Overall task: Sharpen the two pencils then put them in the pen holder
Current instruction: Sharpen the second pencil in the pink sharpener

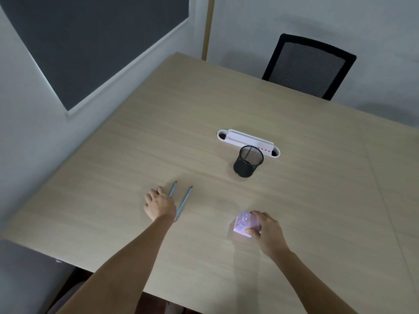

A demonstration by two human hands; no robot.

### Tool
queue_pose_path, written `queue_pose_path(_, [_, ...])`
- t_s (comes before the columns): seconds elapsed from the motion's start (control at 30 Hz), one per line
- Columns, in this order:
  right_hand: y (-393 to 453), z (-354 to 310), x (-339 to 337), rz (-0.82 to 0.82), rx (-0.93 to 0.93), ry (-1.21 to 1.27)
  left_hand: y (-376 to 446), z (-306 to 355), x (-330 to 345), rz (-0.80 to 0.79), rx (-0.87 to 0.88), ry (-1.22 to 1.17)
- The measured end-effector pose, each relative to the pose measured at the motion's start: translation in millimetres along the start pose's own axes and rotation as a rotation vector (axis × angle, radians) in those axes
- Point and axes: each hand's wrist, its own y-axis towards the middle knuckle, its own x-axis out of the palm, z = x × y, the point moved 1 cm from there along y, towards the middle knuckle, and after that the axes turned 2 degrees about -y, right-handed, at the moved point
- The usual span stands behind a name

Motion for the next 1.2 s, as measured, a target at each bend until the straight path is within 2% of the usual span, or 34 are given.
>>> queue_pose_path(0.1, [0, -1, -1, -0.003, -0.002, 0.003, 11, -13, 1, -0.052, 0.039, 0.085])
queue_pose_path(0.2, [-1, -3, -3, -0.008, -0.006, -0.005, 2, -4, -5, -0.051, 0.326, -0.199])
queue_pose_path(0.27, [-2, -5, -4, -0.01, -0.004, -0.011, -21, 13, -10, -0.21, 0.534, -0.386])
queue_pose_path(0.33, [-1, -6, -5, -0.008, 0.002, -0.007, -44, 32, -9, -0.362, 0.724, -0.385])
queue_pose_path(0.4, [-2, -7, -5, -0.013, 0.002, -0.013, -58, 43, 2, -0.424, 0.849, -0.334])
queue_pose_path(0.63, [-2, -7, -5, -0.012, 0.0, -0.025, -63, 55, 23, -0.392, 0.911, -0.047])
queue_pose_path(1.07, [-1, -11, -6, -0.033, -0.059, -0.053, -68, 90, 26, -0.586, 0.898, -0.055])
queue_pose_path(1.2, [-6, -10, -5, -0.011, -0.062, -0.047, -76, 97, 24, -0.567, 0.912, 0.0])
